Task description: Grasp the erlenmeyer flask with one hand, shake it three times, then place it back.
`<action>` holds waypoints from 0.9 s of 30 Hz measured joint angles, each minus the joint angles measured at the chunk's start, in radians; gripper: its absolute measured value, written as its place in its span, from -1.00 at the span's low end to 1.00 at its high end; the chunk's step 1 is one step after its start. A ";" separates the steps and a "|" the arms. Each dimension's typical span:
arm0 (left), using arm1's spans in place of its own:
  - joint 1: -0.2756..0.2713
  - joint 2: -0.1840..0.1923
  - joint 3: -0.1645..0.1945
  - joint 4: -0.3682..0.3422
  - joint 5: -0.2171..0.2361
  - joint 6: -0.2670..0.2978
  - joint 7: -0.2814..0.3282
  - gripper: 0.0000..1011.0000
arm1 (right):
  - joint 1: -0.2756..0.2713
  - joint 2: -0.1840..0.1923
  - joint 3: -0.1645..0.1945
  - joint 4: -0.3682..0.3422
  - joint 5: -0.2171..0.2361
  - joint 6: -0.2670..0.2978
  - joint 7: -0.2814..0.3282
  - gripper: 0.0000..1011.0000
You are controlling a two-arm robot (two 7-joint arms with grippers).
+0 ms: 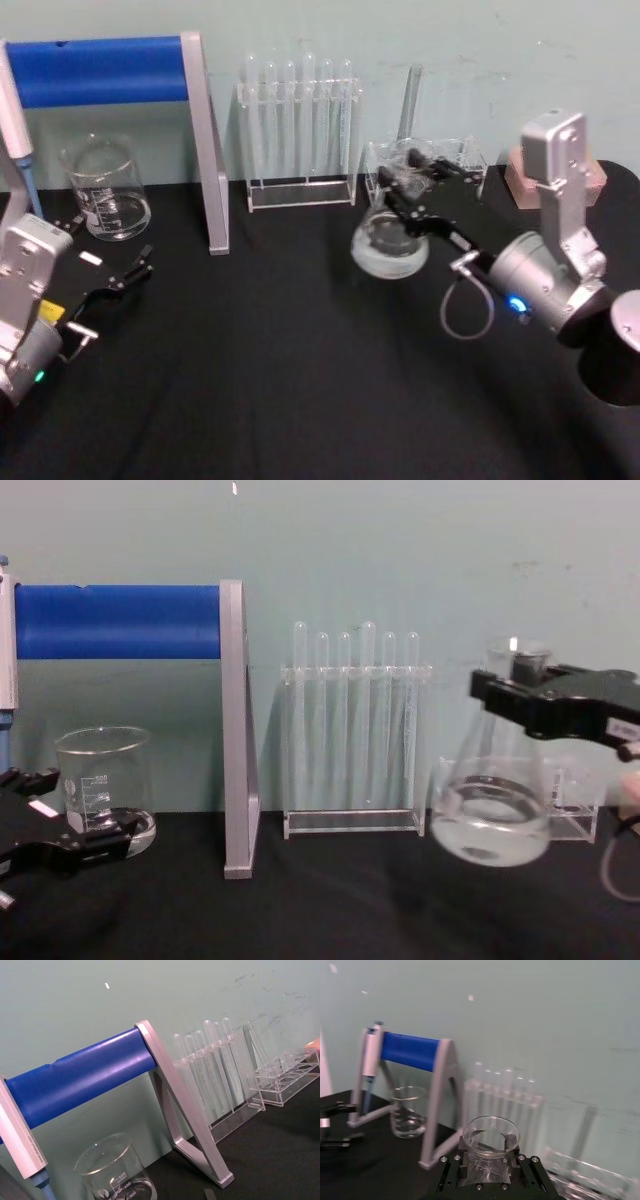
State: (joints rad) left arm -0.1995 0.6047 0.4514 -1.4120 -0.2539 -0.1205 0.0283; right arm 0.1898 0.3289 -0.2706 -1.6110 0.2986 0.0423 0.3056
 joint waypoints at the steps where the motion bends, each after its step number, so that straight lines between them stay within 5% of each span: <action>1: 0.000 0.000 0.000 0.000 0.000 0.000 0.000 0.98 | 0.001 -0.003 -0.011 -0.004 0.000 0.000 0.011 -0.11; 16: 0.000 0.000 0.000 0.000 0.000 0.000 0.000 0.98 | 0.008 -0.013 -0.165 -0.045 0.012 0.007 0.123 -0.11; 27: 0.000 0.000 0.000 0.000 0.000 0.000 0.000 0.98 | 0.018 -0.006 -0.240 -0.060 0.029 0.008 0.162 -0.11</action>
State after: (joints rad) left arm -0.1995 0.6047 0.4514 -1.4119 -0.2539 -0.1205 0.0283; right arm 0.2081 0.3229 -0.5101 -1.6713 0.3273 0.0504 0.4678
